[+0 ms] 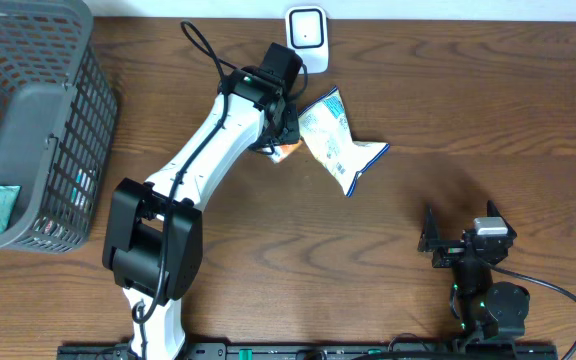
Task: Scan the item barcode
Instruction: 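Lift the orange package out and drop it beside the white bag, then reach the left gripper into the basket and grasp the green-white tissue pack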
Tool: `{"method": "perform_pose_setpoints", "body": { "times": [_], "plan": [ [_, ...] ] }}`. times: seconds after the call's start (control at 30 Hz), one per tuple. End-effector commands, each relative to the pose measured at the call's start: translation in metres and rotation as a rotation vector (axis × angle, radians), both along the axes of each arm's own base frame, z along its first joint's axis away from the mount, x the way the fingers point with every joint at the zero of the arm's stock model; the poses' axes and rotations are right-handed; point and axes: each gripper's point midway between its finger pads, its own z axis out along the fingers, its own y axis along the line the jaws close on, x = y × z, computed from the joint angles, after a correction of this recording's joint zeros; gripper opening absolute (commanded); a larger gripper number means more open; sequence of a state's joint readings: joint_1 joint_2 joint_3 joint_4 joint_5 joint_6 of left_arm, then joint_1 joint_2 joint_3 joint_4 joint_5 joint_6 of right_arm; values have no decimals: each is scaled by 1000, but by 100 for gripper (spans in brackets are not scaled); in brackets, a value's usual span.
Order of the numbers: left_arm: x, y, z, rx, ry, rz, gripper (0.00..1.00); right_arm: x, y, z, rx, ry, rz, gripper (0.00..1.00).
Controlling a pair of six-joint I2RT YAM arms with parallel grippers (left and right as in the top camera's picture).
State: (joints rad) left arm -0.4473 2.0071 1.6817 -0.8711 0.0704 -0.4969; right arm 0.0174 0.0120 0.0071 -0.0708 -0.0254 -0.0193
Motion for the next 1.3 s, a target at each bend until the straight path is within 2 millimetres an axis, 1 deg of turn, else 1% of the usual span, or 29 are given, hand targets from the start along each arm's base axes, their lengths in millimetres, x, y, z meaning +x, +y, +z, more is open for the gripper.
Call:
{"method": "perform_pose_setpoints", "body": {
  "times": [0.0,0.13,0.23,0.3,0.33,0.37,0.4,0.47,0.53,0.57,0.67,0.73,0.8,0.87,0.93,1.03,1.1,1.23,1.27],
  "plan": [
    [0,-10,13,-55,-14,-28,49,0,-1,-1,-13,0,-4,99],
    [6,-10,42,-78,-85,-49,49,0,-1,-1,-13,0,-4,99],
    [11,-1,76,-90,-168,-79,49,0,-1,-1,-12,0,-4,99],
    [13,12,105,-98,-239,-85,50,0,-1,-1,-13,0,-4,99],
    [13,23,122,-101,-280,-82,51,0,-1,-1,-13,0,-4,99],
    [14,33,135,-102,-314,-75,59,0,-1,-1,-13,0,-4,99],
    [14,44,149,-101,-348,-65,63,0,-1,-1,-12,0,-4,99],
    [15,72,180,-107,-430,-13,67,0,-1,-1,-13,0,-4,99],
    [13,105,209,-108,-508,59,68,0,-1,-1,-13,0,-4,99],
    [11,125,223,-104,-548,104,68,0,-1,-1,-12,0,-4,99],
    [-1,181,254,-80,-631,229,70,0,-1,-1,-13,0,-4,99],
    [-12,212,269,-58,-671,304,73,0,-1,-1,-13,0,-4,99],
    [-23,236,279,-38,-696,365,74,0,-1,-1,-13,0,-4,99],
    [-36,260,286,-14,-712,429,79,0,-1,-1,-13,0,-4,99],
    [-45,276,290,3,-719,474,81,0,-1,-1,-13,0,-4,99],
    [-59,295,286,24,-691,532,82,0,-1,-1,-13,0,-4,99],
    [-65,307,282,55,-674,573,82,0,-1,-1,-13,0,-4,99],
    [-84,345,275,210,-627,705,83,0,-1,-1,-13,0,-4,99],
    [-88,352,274,242,-620,729,83,0,-1,-1,-13,0,-4,99]
  ]
}}
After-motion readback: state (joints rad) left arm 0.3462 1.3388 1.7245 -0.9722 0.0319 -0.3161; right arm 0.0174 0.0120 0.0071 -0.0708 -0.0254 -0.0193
